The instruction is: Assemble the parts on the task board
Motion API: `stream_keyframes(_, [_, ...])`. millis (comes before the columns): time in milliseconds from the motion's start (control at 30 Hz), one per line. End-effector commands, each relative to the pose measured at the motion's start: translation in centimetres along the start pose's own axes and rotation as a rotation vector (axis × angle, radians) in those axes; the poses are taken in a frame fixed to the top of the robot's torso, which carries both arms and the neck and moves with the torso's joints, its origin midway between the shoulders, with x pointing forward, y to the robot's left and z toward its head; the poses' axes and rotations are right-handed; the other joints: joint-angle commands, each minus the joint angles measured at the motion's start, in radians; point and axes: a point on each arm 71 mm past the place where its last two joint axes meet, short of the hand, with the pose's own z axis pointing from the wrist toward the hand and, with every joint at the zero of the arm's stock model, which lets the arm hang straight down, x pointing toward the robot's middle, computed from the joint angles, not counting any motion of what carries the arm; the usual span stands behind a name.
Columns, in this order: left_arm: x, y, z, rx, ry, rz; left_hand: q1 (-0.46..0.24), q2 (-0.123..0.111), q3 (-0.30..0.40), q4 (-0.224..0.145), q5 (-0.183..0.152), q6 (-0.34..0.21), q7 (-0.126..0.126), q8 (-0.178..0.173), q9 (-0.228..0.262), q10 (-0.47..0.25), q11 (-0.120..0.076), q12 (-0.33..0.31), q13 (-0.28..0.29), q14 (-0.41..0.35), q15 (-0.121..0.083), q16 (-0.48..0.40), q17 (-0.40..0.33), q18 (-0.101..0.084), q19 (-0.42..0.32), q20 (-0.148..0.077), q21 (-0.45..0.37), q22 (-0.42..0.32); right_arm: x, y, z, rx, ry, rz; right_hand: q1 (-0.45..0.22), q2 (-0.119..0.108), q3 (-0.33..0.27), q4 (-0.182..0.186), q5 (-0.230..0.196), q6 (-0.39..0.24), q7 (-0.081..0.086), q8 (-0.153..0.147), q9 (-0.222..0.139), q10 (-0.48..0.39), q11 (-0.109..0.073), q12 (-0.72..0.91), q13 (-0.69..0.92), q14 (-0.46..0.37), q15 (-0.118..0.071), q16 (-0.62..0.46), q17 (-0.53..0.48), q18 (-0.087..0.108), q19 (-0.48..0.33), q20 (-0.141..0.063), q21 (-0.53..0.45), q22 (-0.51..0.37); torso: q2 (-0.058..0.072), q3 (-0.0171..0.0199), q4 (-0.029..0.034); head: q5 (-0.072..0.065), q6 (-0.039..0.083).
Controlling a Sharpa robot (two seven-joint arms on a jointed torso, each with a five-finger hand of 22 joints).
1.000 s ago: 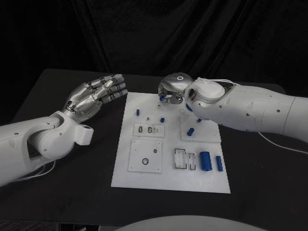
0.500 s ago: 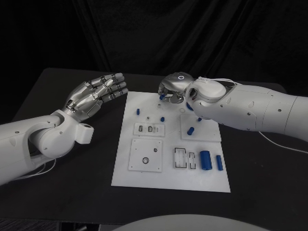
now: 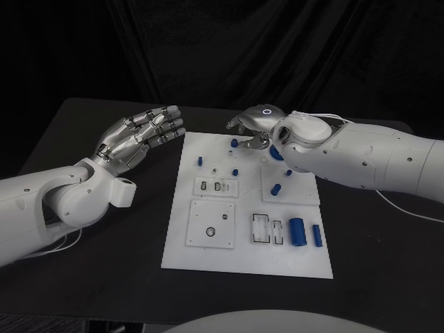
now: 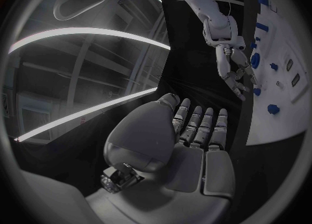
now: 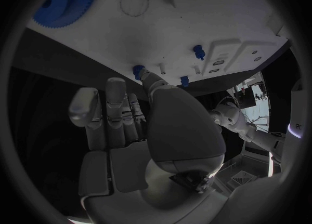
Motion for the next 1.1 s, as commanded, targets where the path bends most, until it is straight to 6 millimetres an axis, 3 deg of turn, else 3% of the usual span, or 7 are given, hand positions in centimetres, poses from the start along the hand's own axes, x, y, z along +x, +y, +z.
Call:
stream_keyframes(33, [0.1, -0.9, -0.1, 0.121, 0.014, -0.008, -0.009, -0.005, 0.004, 0.000, 0.006, 0.003, 0.005, 0.003, 0.000, 0.000, 0.005, 0.004, 0.001, 0.003, 0.006, 0.006, 0.001, -0.018, 0.006, -0.002, 0.006, -0.001, -0.8, -1.1, -1.0, 0.008, -0.091, 0.038, 0.016, 0.016, 0.013, -0.010, 0.056, 0.068, 0.020, 0.019, 0.008, 0.028, 0.001, 0.017, 0.003, -0.018, 0.003, -0.025, -0.037, 0.022, -0.017, 0.001, -0.022, -0.021, 0.000, 0.0003, 0.0009, 0.006, 0.006])
stream_keyframes(267, [0.0, -1.1, -0.5, 0.121, 0.004, -0.004, -0.009, -0.005, 0.004, 0.000, 0.006, 0.003, 0.005, 0.003, 0.000, 0.000, 0.005, 0.004, 0.001, 0.003, 0.006, 0.006, 0.001, -0.018, 0.006, -0.002, 0.006, -0.001, -3.3, -4.5, -4.2, 0.062, -0.135, 0.069, 0.036, 0.015, 0.057, -0.020, 0.090, 0.164, 0.061, 0.050, 0.015, 0.149, -0.043, 0.105, 0.033, -0.033, -0.030, -0.063, -0.085, 0.030, -0.033, -0.022, -0.050, -0.042, 0.000, 0.0001, 0.0000, 0.008, 0.015])
stream_keyframes(467, [-0.1, -1.1, -0.6, 0.121, 0.000, -0.002, -0.010, -0.005, 0.007, 0.000, 0.006, 0.005, 0.006, 0.004, 0.001, 0.001, 0.006, 0.006, 0.001, 0.003, 0.006, 0.007, 0.001, -0.019, 0.006, -0.002, 0.007, -0.001, -4.3, -6.4, -8.1, 0.120, -0.082, 0.094, 0.029, -0.009, 0.047, -0.015, 0.024, 0.227, 0.047, 0.026, -0.004, 0.039, -0.103, 0.543, 0.378, -0.039, -0.066, -0.186, -0.163, 0.055, -0.086, -0.069, -0.193, -0.153, -0.001, 0.0008, 0.0006, -0.002, 0.019])
stream_keyframes(567, [-0.2, -1.1, -0.6, 0.120, -0.001, -0.001, -0.010, -0.005, 0.007, 0.000, 0.006, 0.006, 0.006, 0.004, 0.001, 0.001, 0.006, 0.006, 0.001, 0.004, 0.007, 0.009, 0.001, -0.019, 0.007, -0.002, 0.007, -0.001, -4.1, -7.0, -9.7, 0.150, -0.035, 0.102, 0.007, -0.012, 0.034, 0.017, -0.012, 0.233, 0.039, 0.013, -0.007, 0.026, -0.104, 0.841, 0.651, -0.021, -0.072, -0.182, -0.145, 0.042, -0.046, -0.068, -0.176, -0.116, -0.001, 0.0003, -0.0013, -0.012, 0.020])
stream_keyframes(633, [-0.2, -1.1, -0.6, 0.120, 0.000, -0.001, -0.010, -0.005, 0.007, 0.000, 0.006, 0.006, 0.006, 0.004, 0.001, 0.001, 0.006, 0.006, 0.001, 0.004, 0.007, 0.009, 0.001, -0.019, 0.007, -0.002, 0.007, -0.001, -3.9, -7.2, -10.2, 0.162, -0.012, 0.103, -0.015, -0.017, 0.003, 0.035, -0.058, 0.237, 0.038, 0.011, -0.004, 0.244, -0.108, 1.190, 1.066, 0.091, -0.075, 0.093, 0.289, 0.025, 0.001, -0.072, -0.113, -0.043, -0.001, 0.0000, -0.0056, -0.012, 0.019])
stream_keyframes(767, [-0.1, -1.0, -0.4, 0.118, 0.006, -0.005, -0.012, -0.005, 0.010, 0.000, 0.005, 0.005, 0.007, 0.004, 0.001, 0.001, 0.006, 0.006, 0.001, 0.006, 0.008, 0.011, 0.002, -0.020, 0.007, -0.002, 0.007, -0.001, -3.5, -7.7, -10.6, 0.186, 0.021, 0.102, -0.032, -0.009, -0.033, 0.059, -0.075, 0.235, 0.042, 0.002, 0.000, 0.364, -0.103, 1.342, 1.276, 0.127, -0.073, 0.262, 0.568, 0.010, 0.032, -0.070, -0.050, 0.037, -0.003, -0.0017, -0.0070, -0.015, 0.015])
stream_keyframes(1100, [0.0, -0.9, -0.2, 0.114, 0.016, -0.013, -0.014, -0.005, 0.015, 0.001, 0.005, 0.004, 0.008, 0.003, 0.001, 0.000, 0.005, 0.005, 0.001, 0.009, 0.011, 0.015, 0.002, -0.023, 0.007, -0.002, 0.007, -0.001, -1.7, -8.7, -10.6, 0.230, 0.041, 0.101, -0.070, -0.005, -0.100, 0.098, -0.094, 0.226, 0.052, -0.016, -0.005, 0.575, -0.095, 1.465, 1.488, 0.223, -0.068, 0.451, 0.916, -0.023, 0.118, -0.065, 0.100, 0.203, -0.003, 0.0009, -0.0113, -0.011, 0.012])
